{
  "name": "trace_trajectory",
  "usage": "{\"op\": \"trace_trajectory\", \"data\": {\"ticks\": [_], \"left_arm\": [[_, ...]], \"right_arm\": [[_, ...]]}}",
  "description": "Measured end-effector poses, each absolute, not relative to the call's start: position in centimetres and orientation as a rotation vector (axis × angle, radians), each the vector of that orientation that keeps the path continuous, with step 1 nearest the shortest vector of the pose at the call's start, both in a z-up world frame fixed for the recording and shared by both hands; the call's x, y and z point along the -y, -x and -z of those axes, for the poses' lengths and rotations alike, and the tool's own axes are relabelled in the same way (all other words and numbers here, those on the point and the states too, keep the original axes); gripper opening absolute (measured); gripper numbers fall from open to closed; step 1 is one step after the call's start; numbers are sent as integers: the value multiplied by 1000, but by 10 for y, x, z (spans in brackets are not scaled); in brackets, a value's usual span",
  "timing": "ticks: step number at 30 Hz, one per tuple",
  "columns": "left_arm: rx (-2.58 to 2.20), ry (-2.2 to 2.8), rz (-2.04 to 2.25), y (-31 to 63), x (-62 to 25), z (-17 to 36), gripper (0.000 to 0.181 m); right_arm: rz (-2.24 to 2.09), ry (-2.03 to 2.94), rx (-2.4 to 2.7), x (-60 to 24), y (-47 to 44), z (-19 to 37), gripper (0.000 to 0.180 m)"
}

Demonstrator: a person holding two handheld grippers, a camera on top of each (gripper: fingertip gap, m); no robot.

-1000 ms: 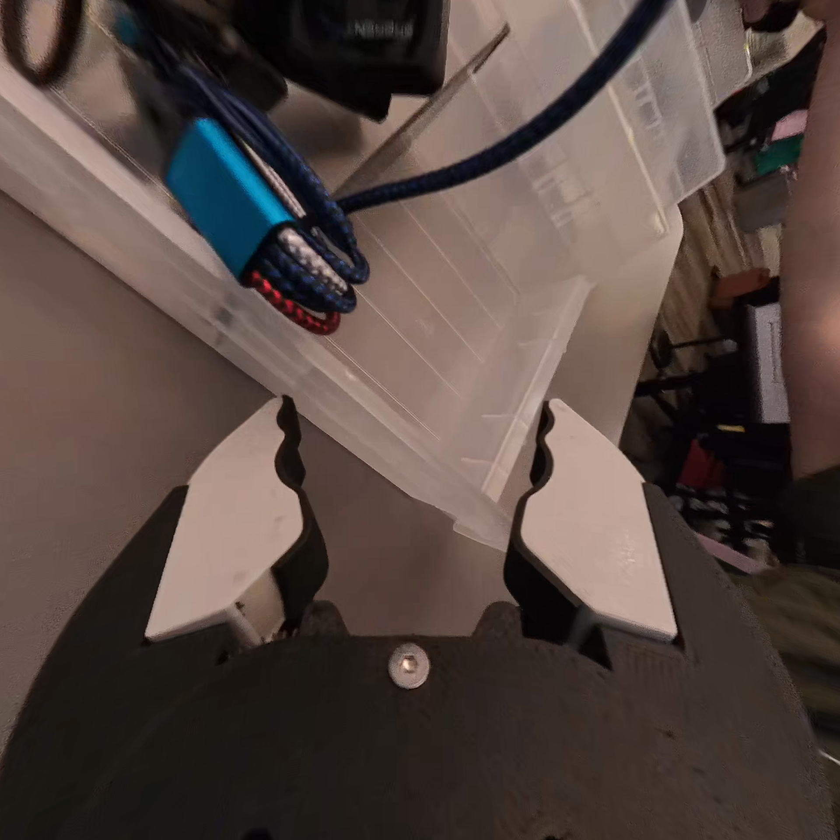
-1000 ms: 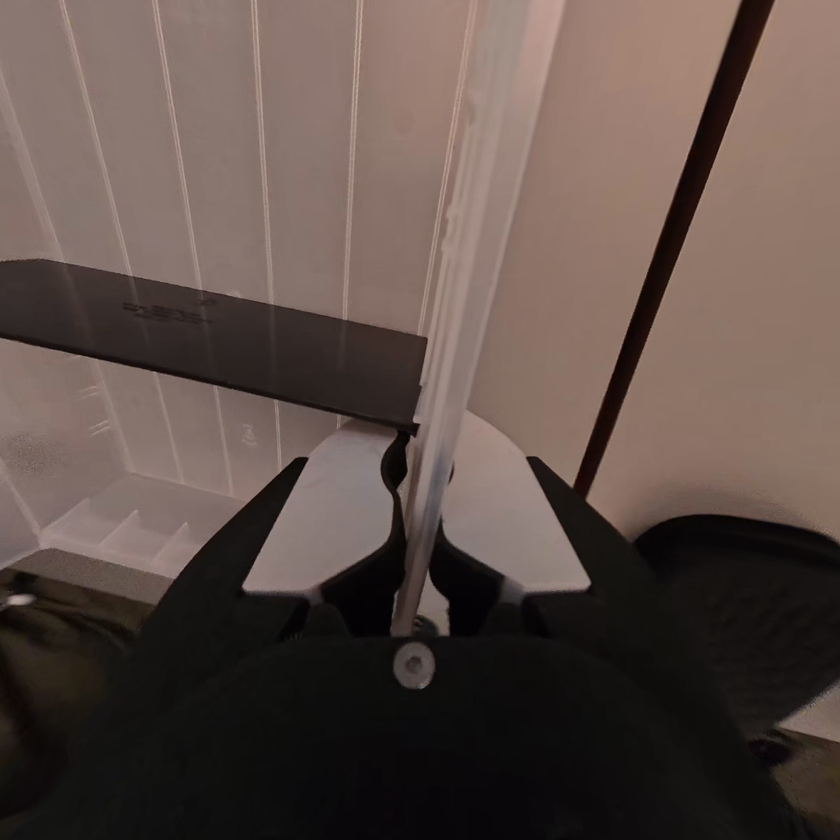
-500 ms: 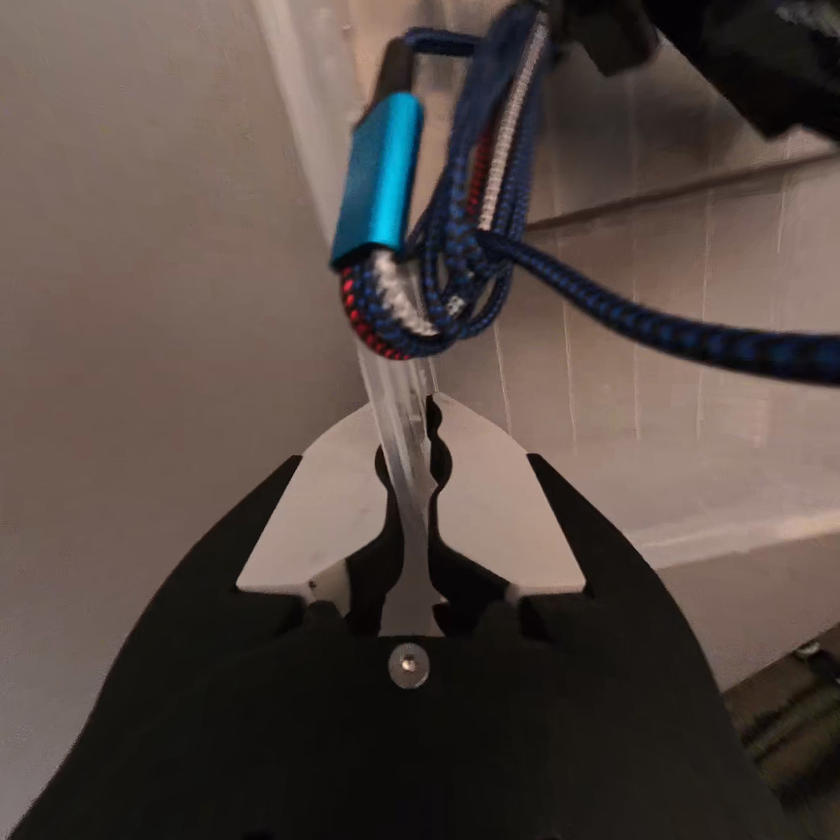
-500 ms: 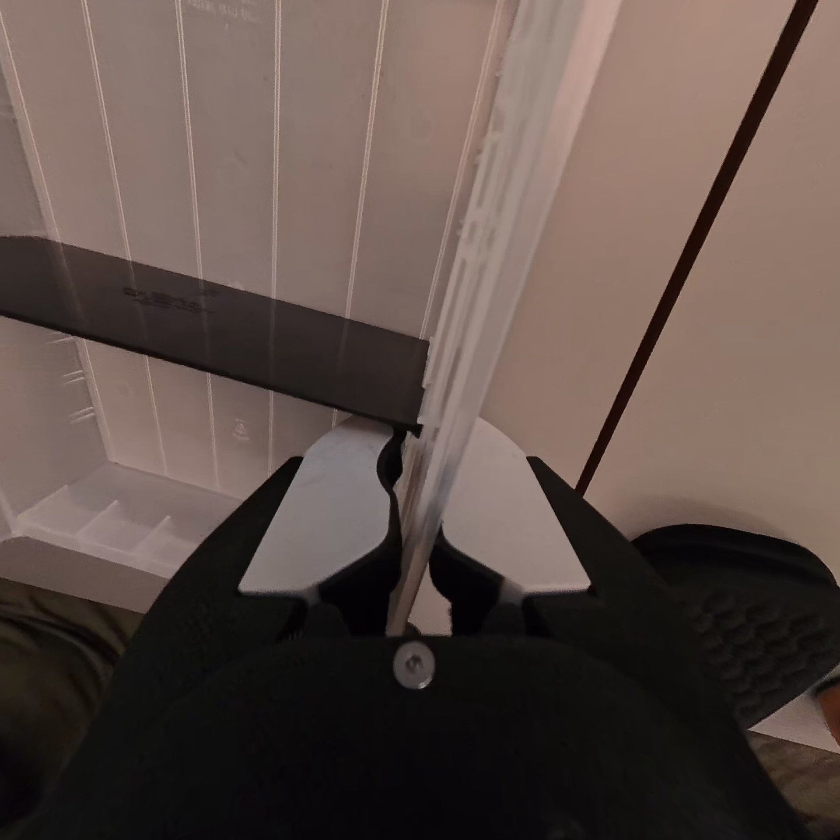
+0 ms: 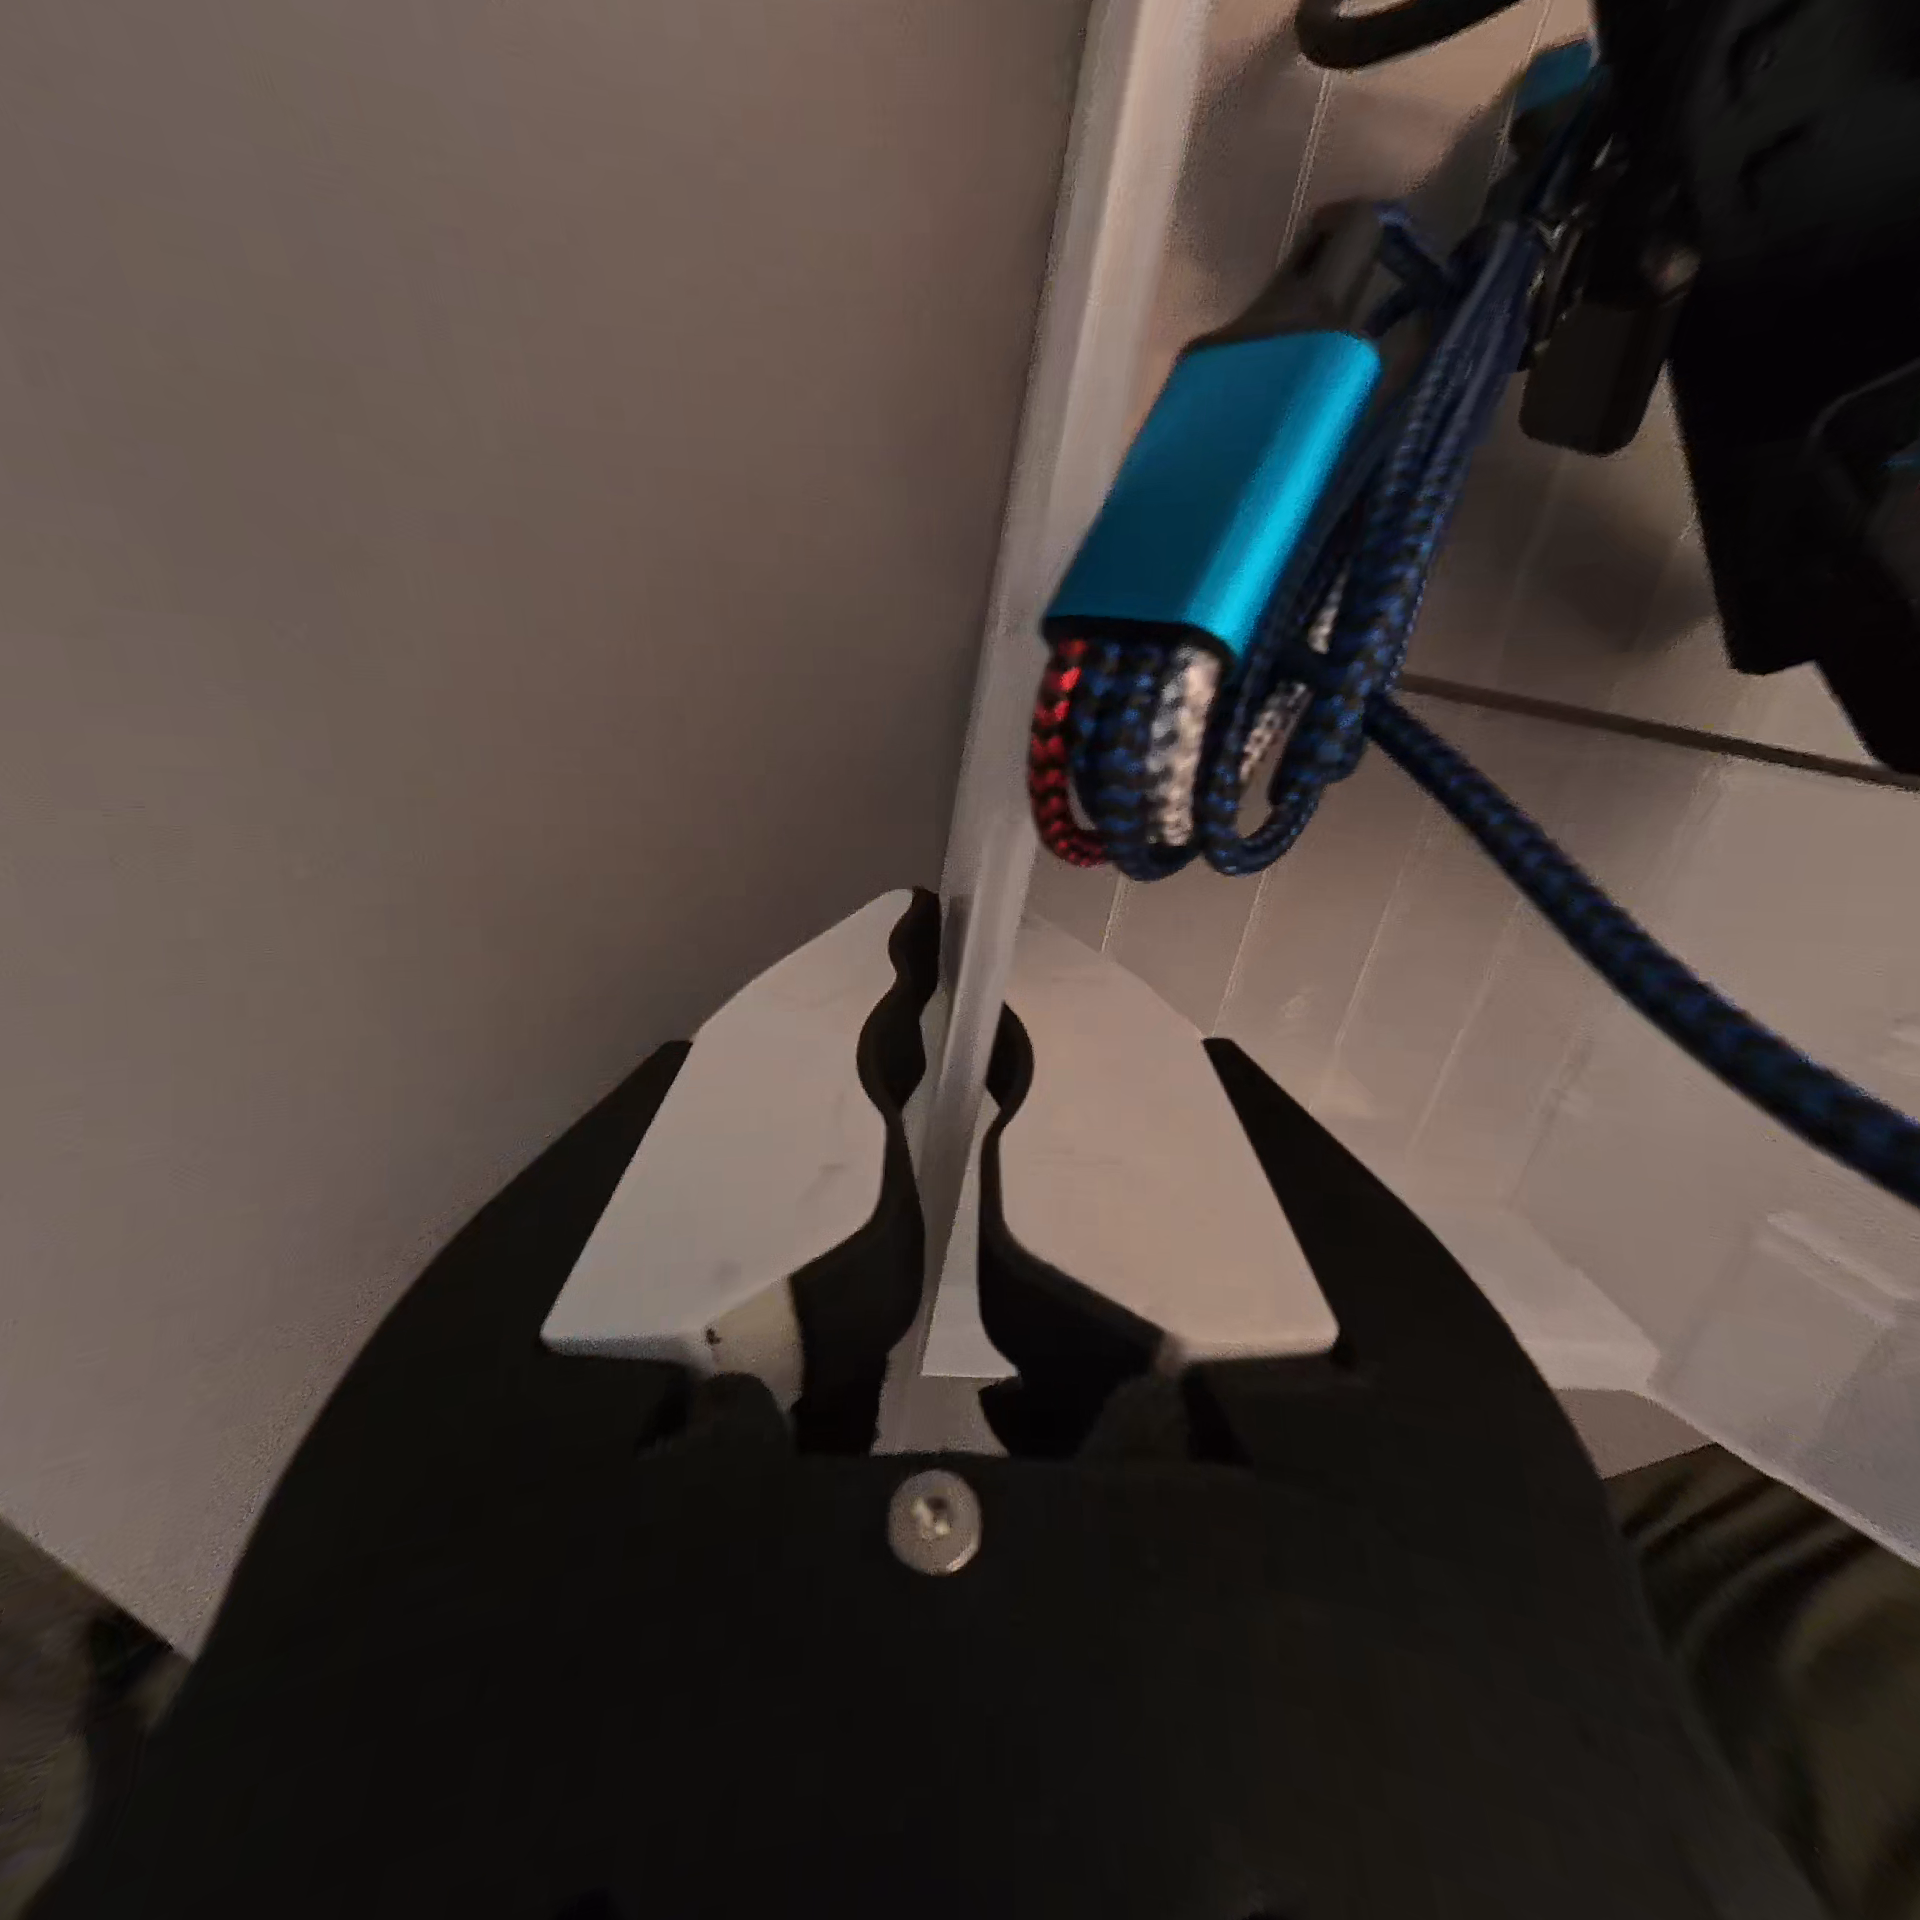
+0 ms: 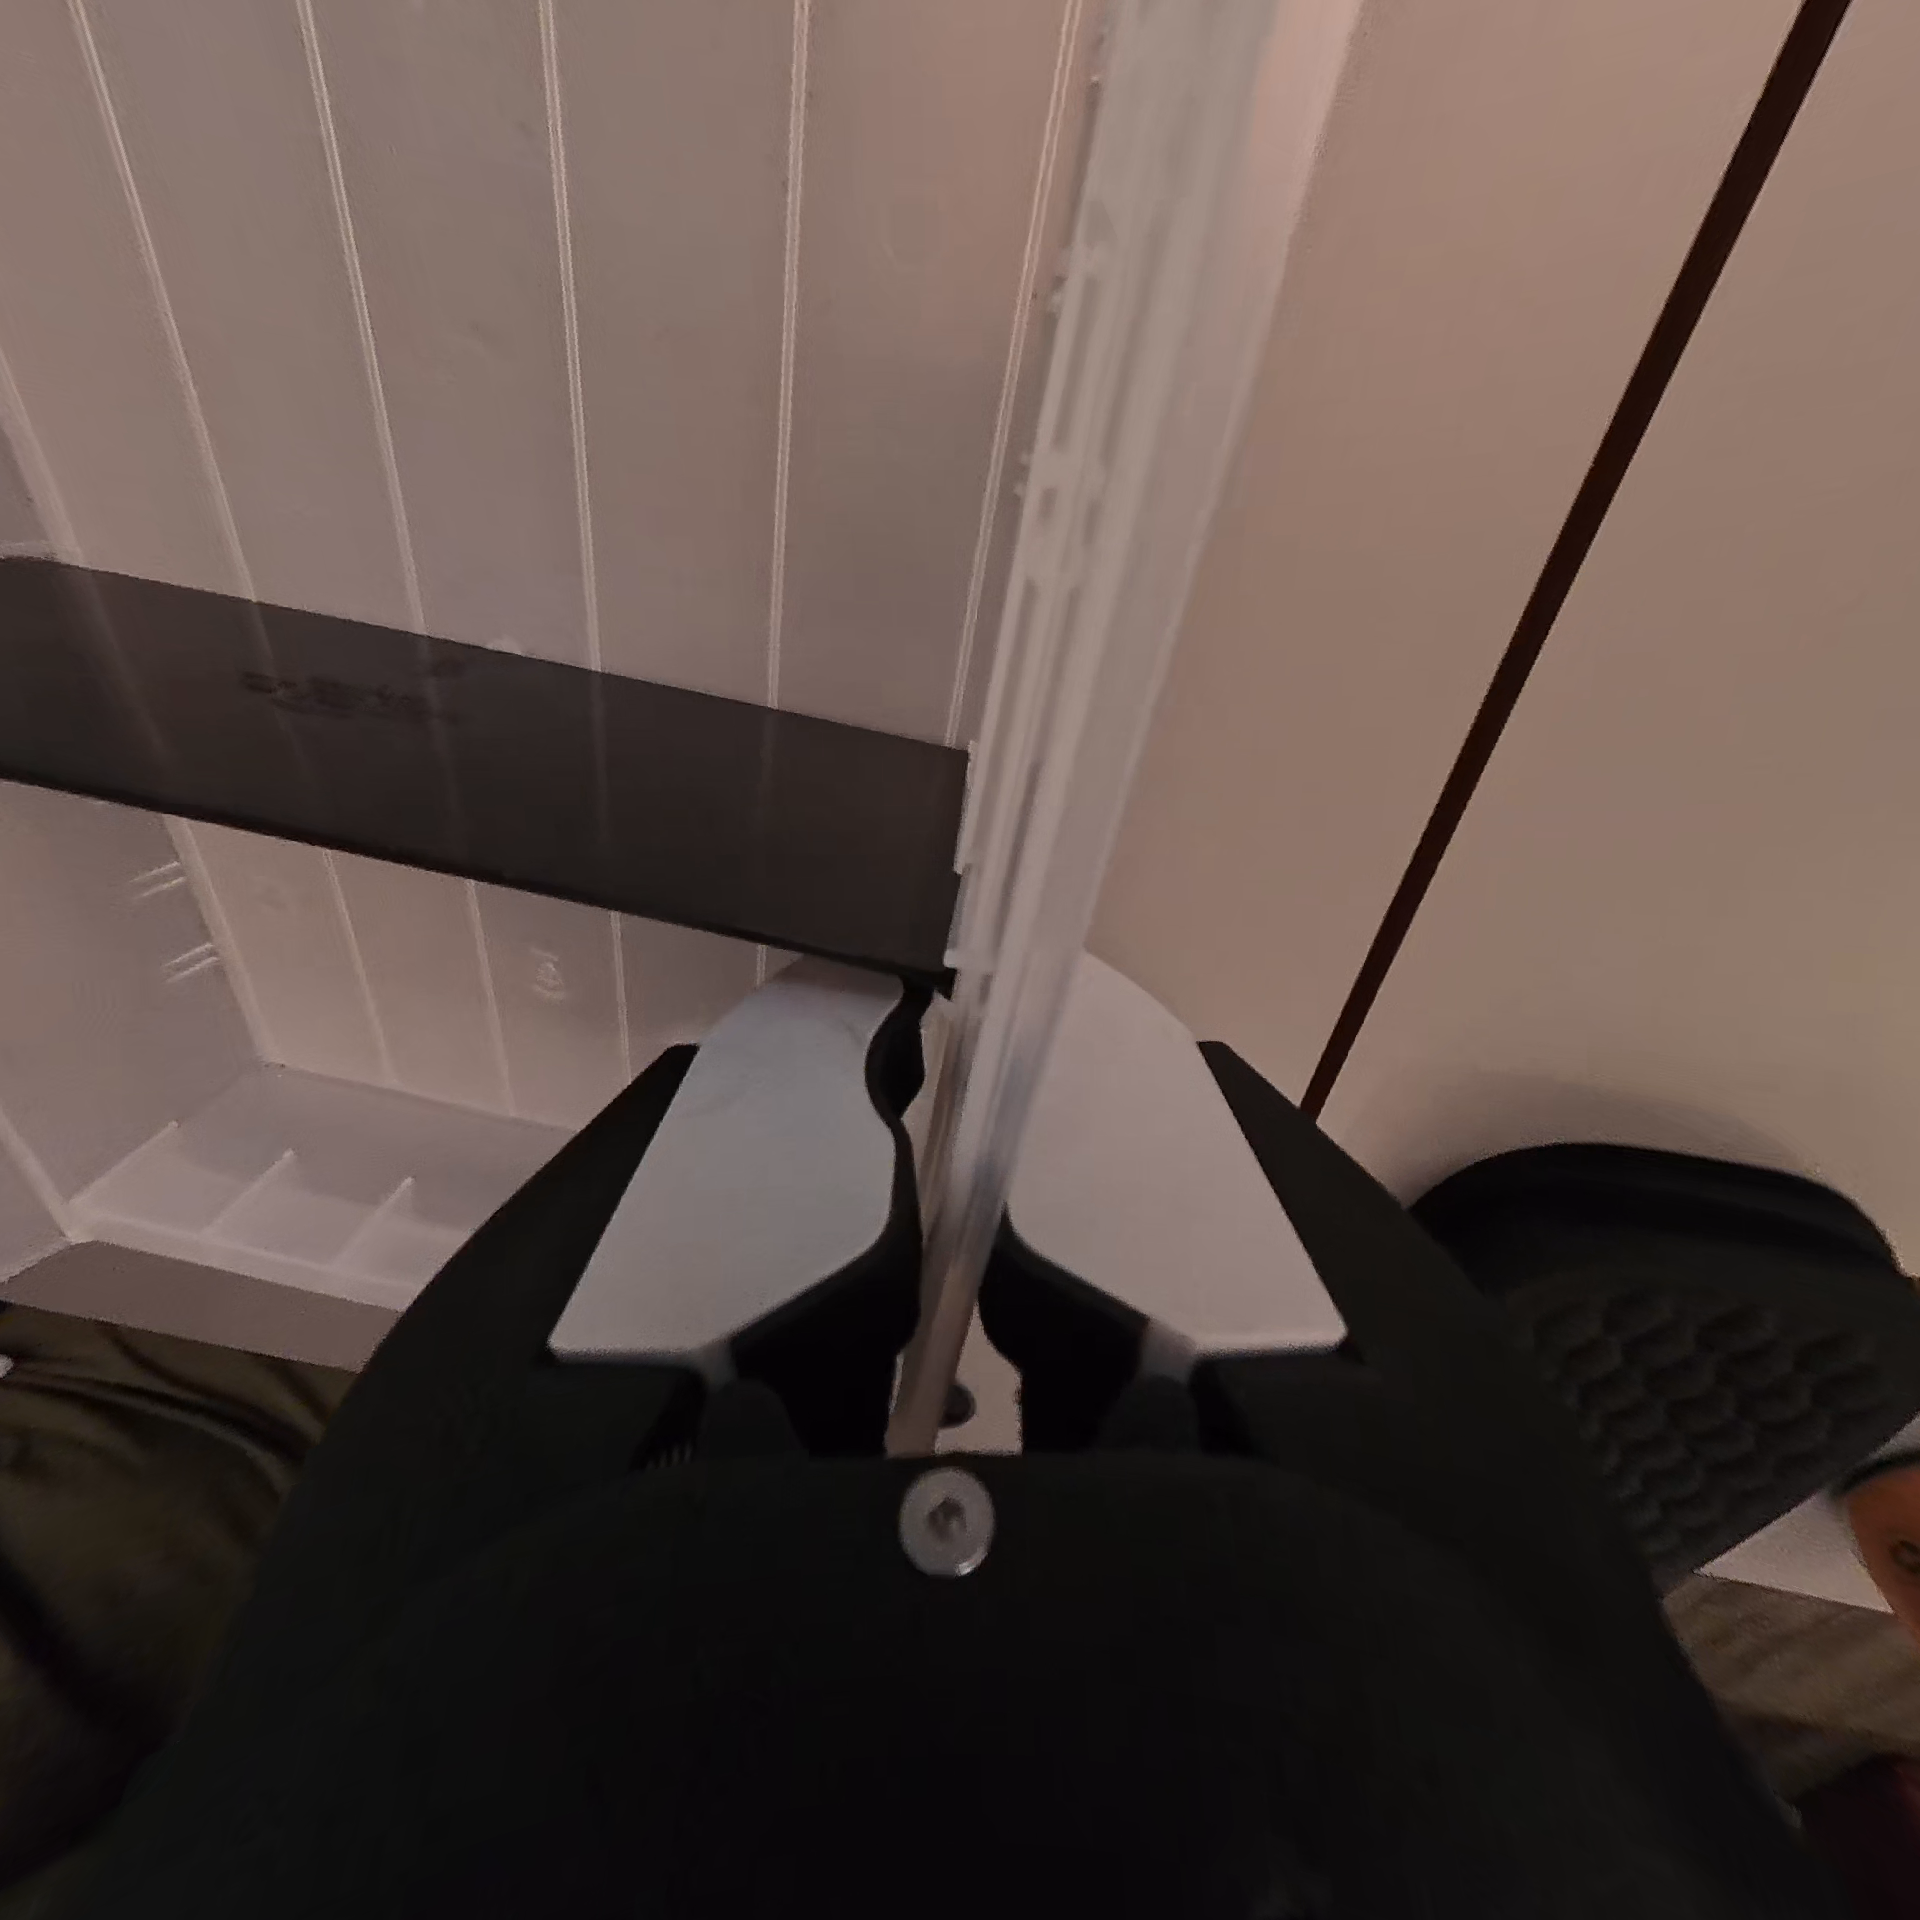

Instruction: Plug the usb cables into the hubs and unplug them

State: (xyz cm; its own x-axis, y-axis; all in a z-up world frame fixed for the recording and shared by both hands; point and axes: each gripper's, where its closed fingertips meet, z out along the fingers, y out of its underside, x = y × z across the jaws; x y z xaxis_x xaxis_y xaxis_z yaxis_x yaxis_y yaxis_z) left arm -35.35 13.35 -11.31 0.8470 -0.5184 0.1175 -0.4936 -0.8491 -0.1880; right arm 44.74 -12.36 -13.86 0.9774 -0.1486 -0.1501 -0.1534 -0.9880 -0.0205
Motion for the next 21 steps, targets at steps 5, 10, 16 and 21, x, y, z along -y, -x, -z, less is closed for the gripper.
{"op": "trace_trajectory", "data": {"ticks": [5, 10, 16, 21], "left_arm": [[-536, 2890, 225, 436, -137, 112, 4], [-339, 2883, 211, 491, -135, 111, 4], [-125, 2868, 253, 538, -139, 110, 5], [-36, 2854, 289, 550, -145, 110, 6]], "right_arm": [[-222, 3097, -223, 116, -451, 139, 5], [-59, 3083, -172, 116, -458, 138, 17], [-55, 2990, -151, 120, -459, 134, 21], [-165, 2981, -183, 123, -451, 133, 8]]}}
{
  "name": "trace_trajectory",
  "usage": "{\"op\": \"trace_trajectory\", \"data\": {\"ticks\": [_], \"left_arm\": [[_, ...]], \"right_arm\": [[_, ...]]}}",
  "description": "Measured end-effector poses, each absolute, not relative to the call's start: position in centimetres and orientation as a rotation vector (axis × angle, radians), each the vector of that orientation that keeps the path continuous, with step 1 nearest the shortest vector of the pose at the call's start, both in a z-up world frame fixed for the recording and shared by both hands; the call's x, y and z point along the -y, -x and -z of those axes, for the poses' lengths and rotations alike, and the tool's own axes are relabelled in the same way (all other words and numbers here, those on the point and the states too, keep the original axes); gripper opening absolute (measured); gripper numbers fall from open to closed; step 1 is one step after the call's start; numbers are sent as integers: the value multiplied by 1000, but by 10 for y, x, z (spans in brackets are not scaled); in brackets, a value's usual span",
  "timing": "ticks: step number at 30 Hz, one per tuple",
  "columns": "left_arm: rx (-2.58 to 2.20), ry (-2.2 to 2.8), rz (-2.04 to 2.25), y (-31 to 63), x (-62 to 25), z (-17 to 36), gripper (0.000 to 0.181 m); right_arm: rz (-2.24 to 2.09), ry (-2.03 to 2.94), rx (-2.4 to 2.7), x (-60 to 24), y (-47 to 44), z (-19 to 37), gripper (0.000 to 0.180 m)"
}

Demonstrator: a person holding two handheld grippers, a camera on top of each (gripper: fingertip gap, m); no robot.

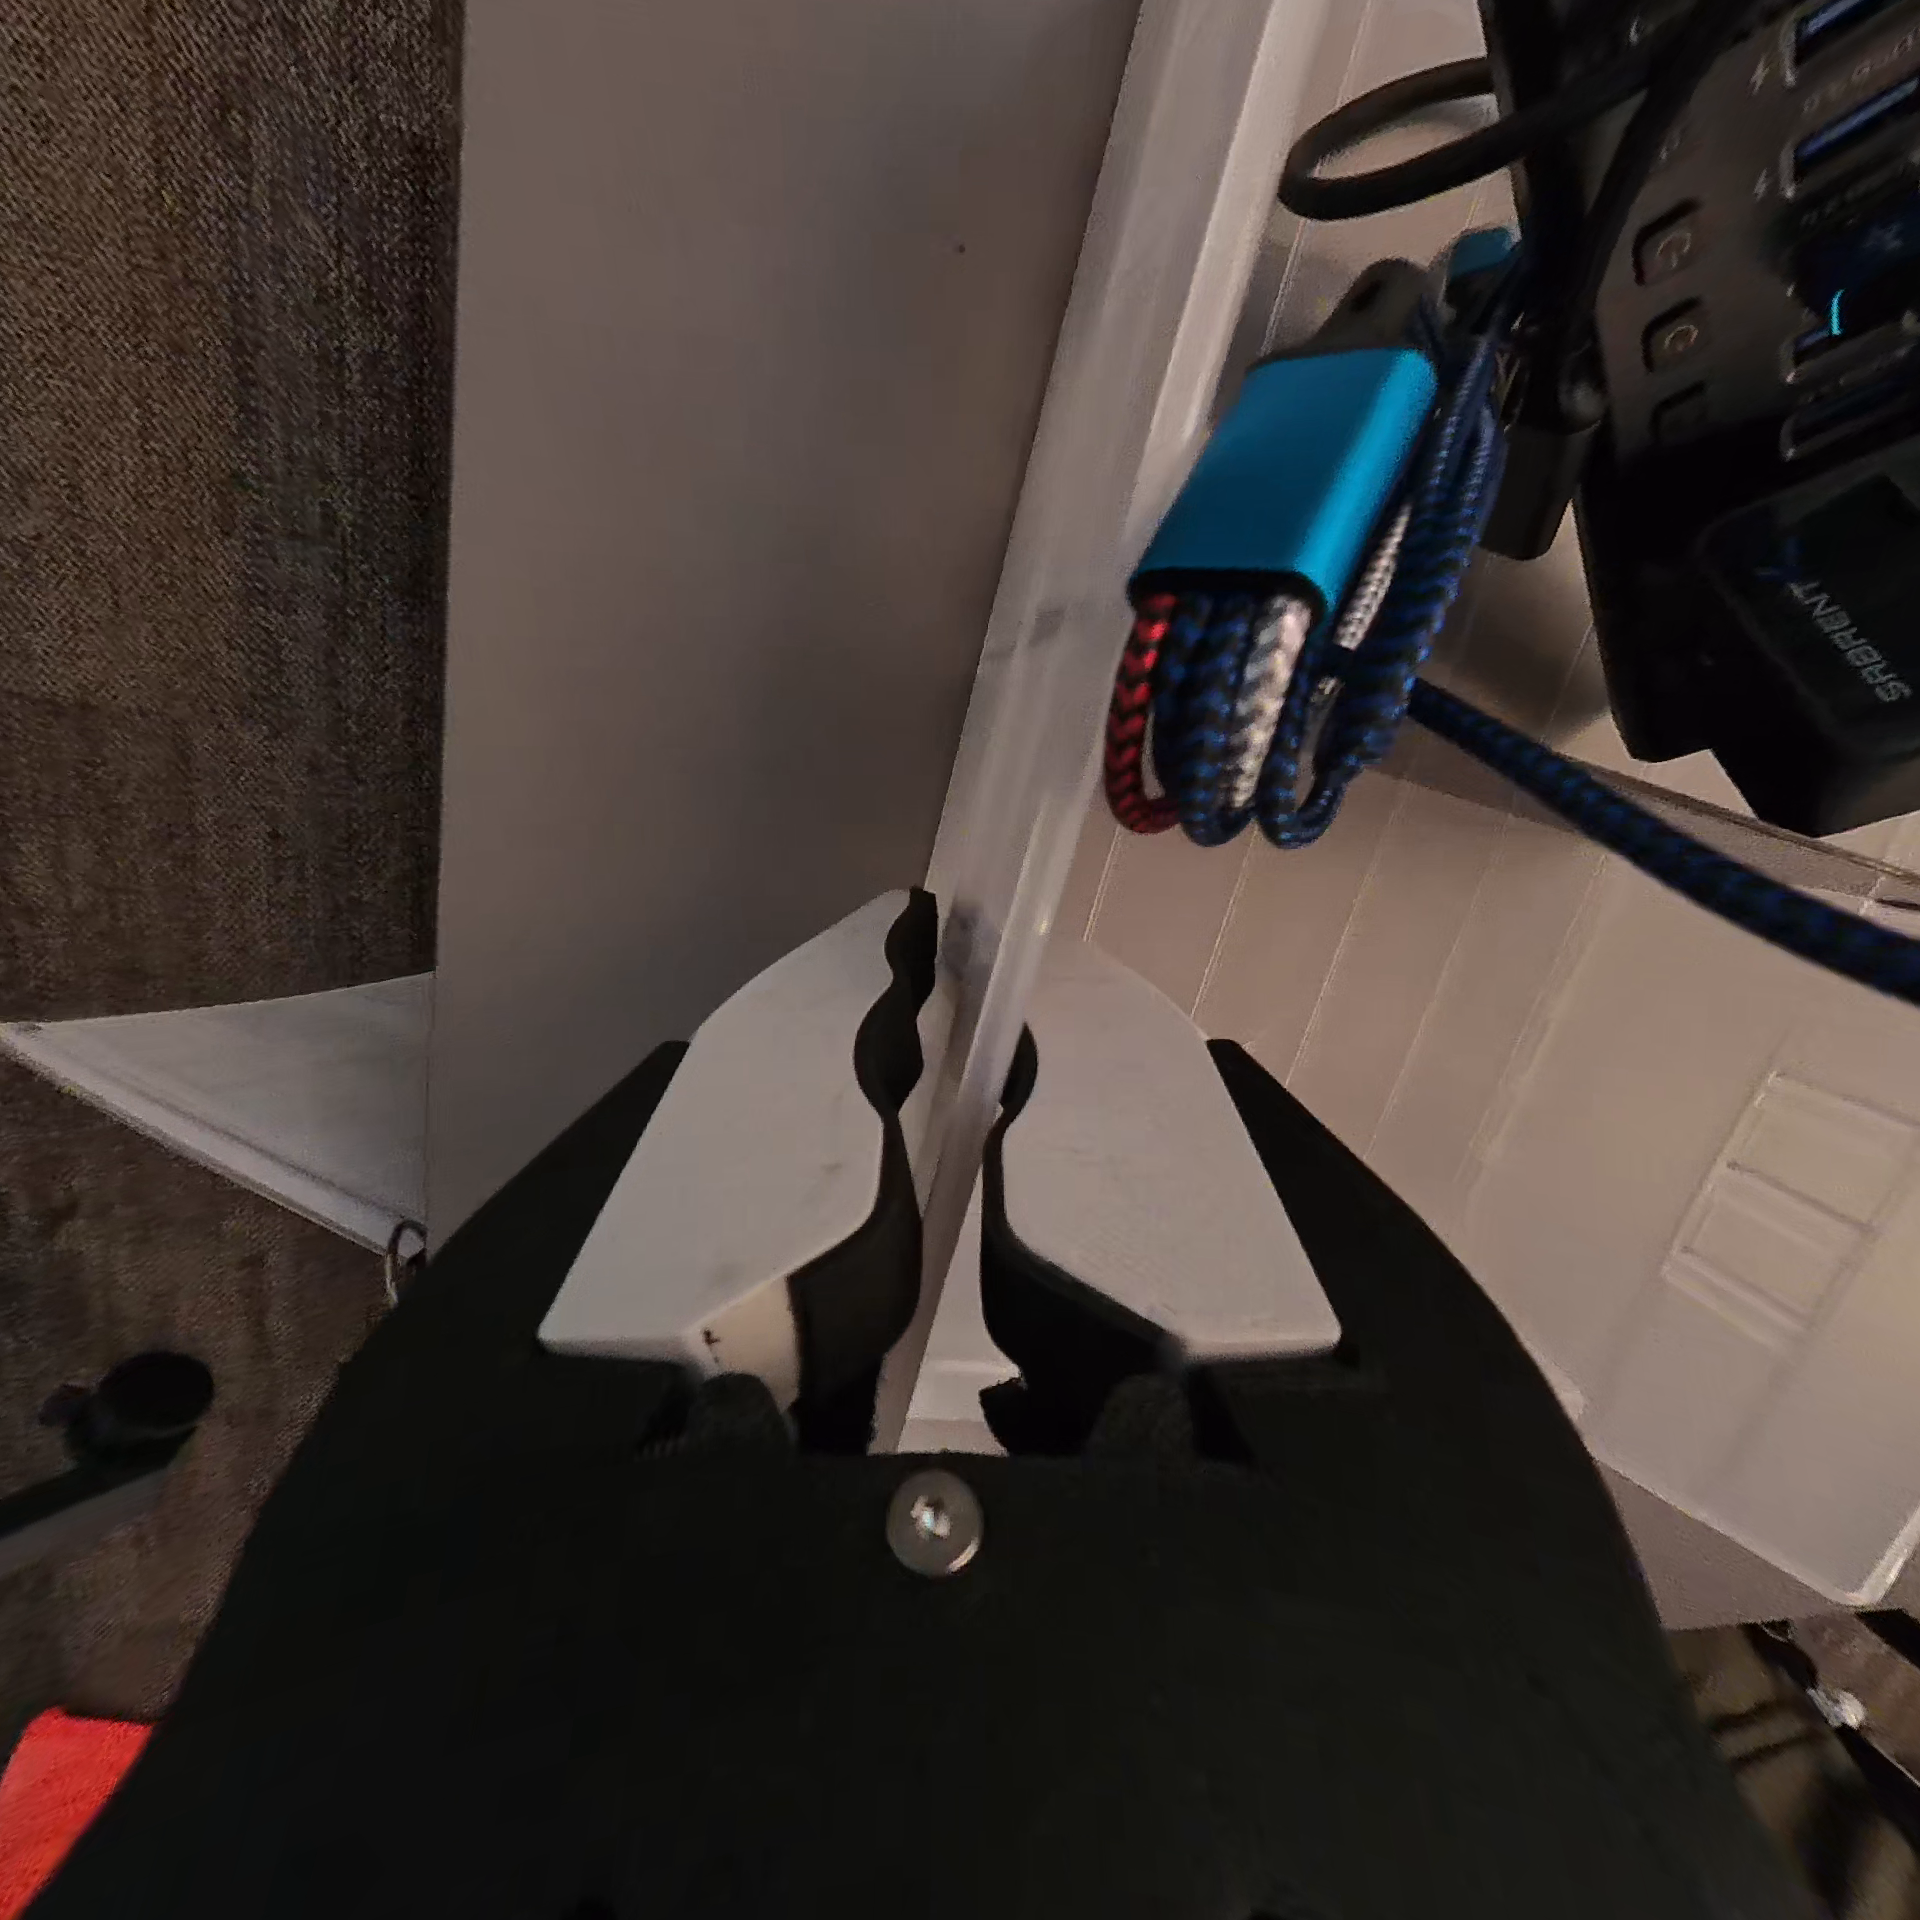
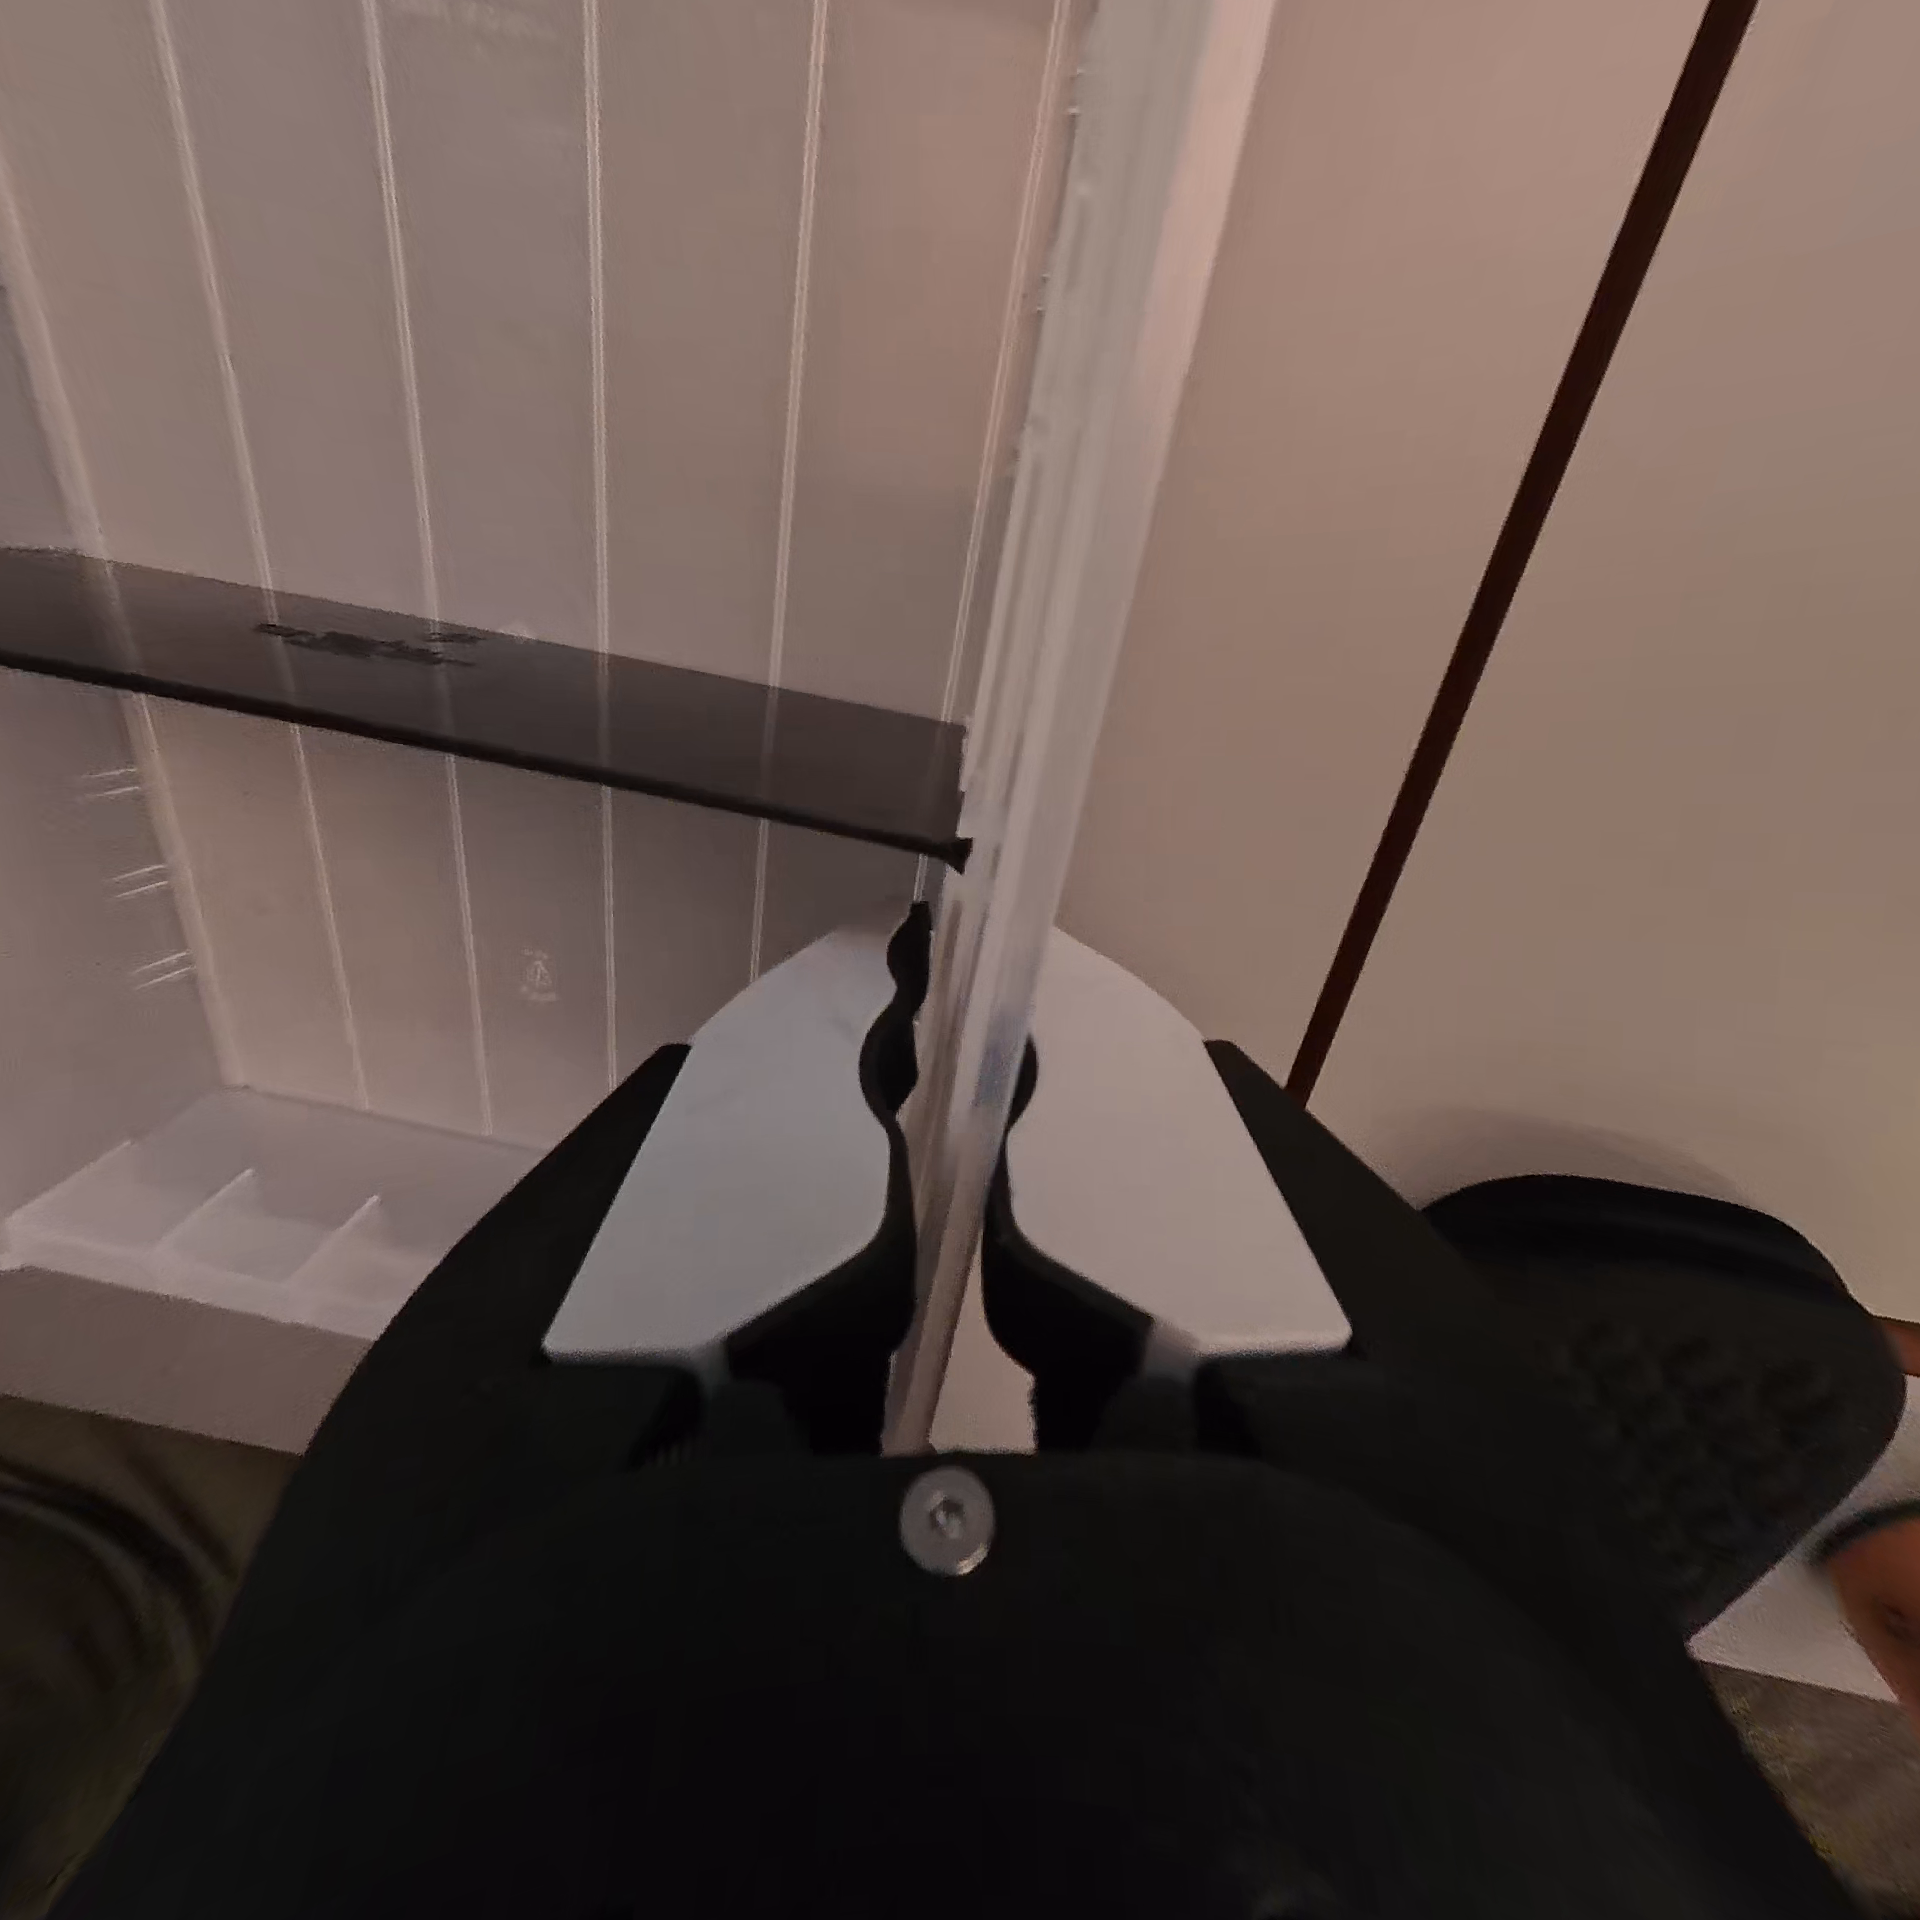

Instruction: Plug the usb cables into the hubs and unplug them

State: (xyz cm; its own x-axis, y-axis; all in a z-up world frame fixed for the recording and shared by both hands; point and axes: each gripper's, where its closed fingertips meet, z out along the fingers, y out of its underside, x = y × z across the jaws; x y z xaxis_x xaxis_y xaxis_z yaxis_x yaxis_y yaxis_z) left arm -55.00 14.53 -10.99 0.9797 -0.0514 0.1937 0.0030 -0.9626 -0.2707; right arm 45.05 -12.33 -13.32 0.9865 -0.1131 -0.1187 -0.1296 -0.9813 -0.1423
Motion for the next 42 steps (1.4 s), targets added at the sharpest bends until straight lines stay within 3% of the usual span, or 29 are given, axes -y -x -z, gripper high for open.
{"op": "trace_trajectory", "data": {"ticks": [22, 29, 32, 37, 42], "left_arm": [[14, 2826, 271, 543, -147, 111, 6], [4, 2771, 272, 542, -149, 105, 7], [-7, 2638, 247, 549, -156, 83, 28], [-110, 2342, 132, 567, -158, 16, 46], [-482, 2024, 90, 509, -143, -54, 50]], "right_arm": [[-182, 2999, -259, 124, -450, 134, 6], [-60, 3006, -205, 121, -459, 134, 15], [48, 2964, -157, 122, -465, 127, 23], [293, 2726, -128, 114, -478, 67, 34], [441, 2254, -23, 81, -444, -49, 38]]}}
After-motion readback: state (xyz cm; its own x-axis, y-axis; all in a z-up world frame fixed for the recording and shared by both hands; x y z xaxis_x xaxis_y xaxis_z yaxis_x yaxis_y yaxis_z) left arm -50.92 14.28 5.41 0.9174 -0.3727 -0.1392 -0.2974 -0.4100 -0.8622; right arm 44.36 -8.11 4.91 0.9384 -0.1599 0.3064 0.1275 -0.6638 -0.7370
